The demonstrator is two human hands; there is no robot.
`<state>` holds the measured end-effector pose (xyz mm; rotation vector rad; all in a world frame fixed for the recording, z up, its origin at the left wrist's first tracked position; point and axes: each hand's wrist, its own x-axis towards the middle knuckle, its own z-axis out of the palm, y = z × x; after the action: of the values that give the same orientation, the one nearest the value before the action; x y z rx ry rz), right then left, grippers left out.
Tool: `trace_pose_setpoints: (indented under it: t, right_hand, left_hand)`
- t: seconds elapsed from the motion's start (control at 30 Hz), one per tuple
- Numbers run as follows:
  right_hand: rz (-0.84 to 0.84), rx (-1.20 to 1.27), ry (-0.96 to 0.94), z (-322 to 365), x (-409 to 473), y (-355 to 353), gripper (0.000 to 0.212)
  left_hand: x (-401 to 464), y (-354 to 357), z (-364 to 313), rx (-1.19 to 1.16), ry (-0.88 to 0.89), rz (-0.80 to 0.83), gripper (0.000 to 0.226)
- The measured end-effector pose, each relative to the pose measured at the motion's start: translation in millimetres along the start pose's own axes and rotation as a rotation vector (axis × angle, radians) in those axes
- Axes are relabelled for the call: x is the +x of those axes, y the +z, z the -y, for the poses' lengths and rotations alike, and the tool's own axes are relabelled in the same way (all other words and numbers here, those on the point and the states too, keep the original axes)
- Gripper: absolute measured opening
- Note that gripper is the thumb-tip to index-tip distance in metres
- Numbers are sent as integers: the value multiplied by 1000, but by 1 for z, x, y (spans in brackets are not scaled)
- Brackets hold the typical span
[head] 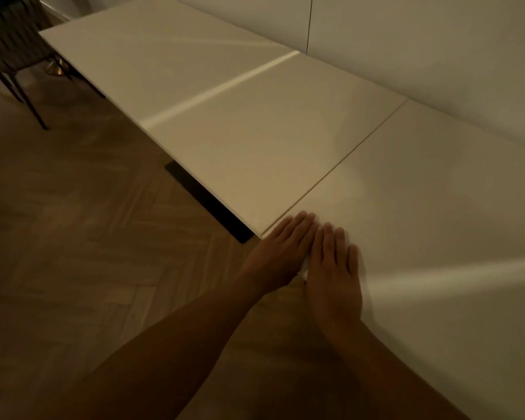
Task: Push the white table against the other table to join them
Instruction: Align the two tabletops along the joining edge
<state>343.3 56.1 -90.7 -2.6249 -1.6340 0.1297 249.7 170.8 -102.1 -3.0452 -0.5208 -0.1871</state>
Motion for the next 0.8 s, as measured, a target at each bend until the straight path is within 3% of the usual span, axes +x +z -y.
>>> trace_pose_setpoints:
  t: [0.27, 0.47, 0.8]
  right_hand:
    - [-97, -45, 14, 8, 2, 2, 64]
    - [-118, -42, 50, 11, 5, 5, 67]
    - [-49, -46, 46, 10, 6, 6, 69]
  left_hand:
    - [-2, 7, 9, 35, 55, -118, 55]
    - [0, 10, 13, 26, 75, -93, 56]
    - [0, 15, 11, 32, 61, -145, 59]
